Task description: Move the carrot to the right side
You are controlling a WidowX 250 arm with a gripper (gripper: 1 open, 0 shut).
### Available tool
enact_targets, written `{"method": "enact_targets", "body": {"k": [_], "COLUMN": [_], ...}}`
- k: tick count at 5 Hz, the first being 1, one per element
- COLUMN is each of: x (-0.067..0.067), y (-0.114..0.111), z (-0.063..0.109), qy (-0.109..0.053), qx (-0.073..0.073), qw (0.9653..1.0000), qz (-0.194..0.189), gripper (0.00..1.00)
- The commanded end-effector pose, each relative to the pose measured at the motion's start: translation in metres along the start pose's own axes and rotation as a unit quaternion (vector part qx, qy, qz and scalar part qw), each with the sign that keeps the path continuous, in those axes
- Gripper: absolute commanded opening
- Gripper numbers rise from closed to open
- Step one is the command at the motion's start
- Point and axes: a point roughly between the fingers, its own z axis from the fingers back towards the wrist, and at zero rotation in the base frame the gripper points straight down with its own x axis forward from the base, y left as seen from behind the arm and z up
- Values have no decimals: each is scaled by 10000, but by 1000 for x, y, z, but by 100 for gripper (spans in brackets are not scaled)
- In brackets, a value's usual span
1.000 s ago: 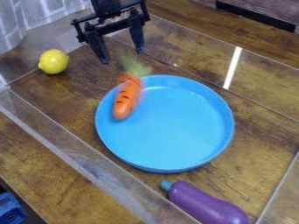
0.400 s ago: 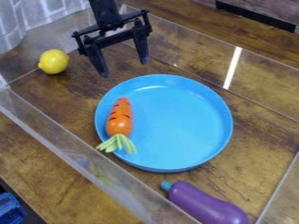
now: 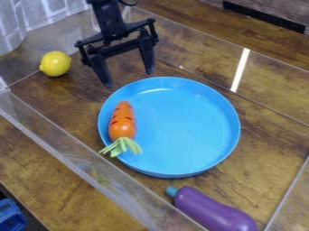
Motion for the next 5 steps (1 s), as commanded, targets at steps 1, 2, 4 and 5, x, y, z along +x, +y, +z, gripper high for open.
{"method": "enact_targets", "body": {"k": [1,2,4,5], "x": [-6,-12,-18,-20], "y": [-8,0,10,11], "z": [22,10,-12,-18], "qy": [-399,-288,-254,-316], "qx": [-156,-68,73,125], "qw": [9989,9976,9943,9943], "qz": [-180,-632,-1032,-1008], "gripper": [100,100,100,100]}}
